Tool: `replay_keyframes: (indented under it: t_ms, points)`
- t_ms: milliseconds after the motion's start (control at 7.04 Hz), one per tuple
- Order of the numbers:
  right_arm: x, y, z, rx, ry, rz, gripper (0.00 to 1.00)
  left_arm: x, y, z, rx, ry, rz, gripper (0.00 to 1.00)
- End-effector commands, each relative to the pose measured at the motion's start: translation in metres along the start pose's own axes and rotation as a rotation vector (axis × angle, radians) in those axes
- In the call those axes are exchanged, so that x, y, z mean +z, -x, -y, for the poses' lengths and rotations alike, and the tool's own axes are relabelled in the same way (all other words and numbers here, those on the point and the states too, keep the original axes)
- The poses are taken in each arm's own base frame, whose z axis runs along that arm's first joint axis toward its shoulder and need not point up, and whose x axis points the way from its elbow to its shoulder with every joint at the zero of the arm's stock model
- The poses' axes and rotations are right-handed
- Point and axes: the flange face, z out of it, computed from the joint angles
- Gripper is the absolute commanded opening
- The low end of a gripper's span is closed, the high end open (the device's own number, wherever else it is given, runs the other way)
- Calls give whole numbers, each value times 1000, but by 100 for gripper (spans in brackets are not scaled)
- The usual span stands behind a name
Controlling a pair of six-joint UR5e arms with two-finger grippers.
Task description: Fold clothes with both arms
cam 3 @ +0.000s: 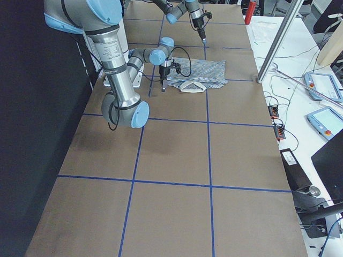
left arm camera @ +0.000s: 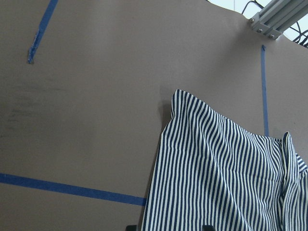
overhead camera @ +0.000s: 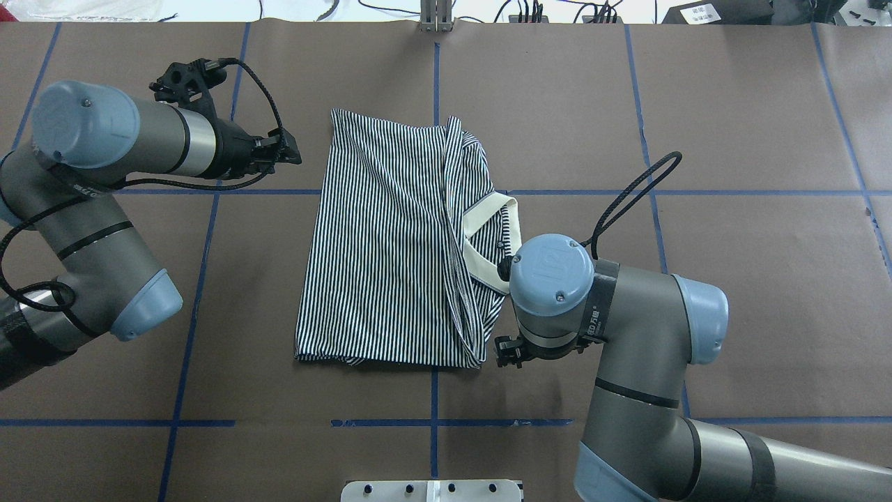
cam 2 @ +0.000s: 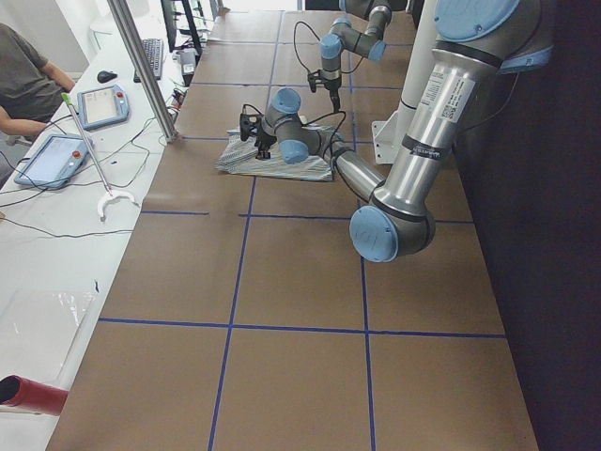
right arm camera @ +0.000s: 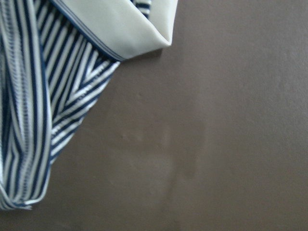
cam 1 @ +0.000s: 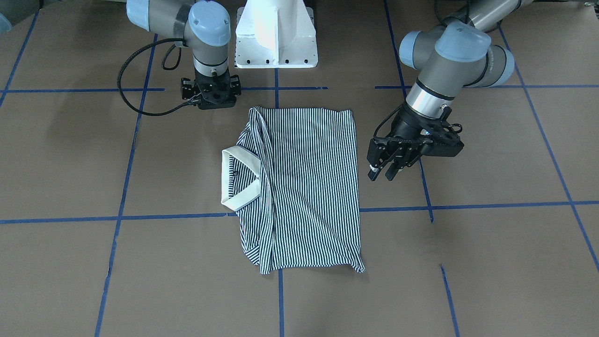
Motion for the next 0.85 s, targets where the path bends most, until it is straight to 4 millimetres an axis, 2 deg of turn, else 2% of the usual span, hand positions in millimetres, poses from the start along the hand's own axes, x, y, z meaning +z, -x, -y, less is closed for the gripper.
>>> replay_keyframes:
  t_ms: [0,142,284,426,711]
  points:
    - [-25,31,21,68,-58,69,100,-2,-2,-1,-10,1,-5,54]
    - [-9,53,41,117,-103,140,95,-1,-1,-1,-11,1,-4,54]
    - [-5,70,54,117,-116,137,84,-2,-1,0,-11,0,-4,54]
    - [-12,83,59,114,-125,144,70,-2,-2,0,-11,0,-5,54]
    - [-7,90,51,103,-117,144,52,-2,-2,-1,-12,1,-5,54]
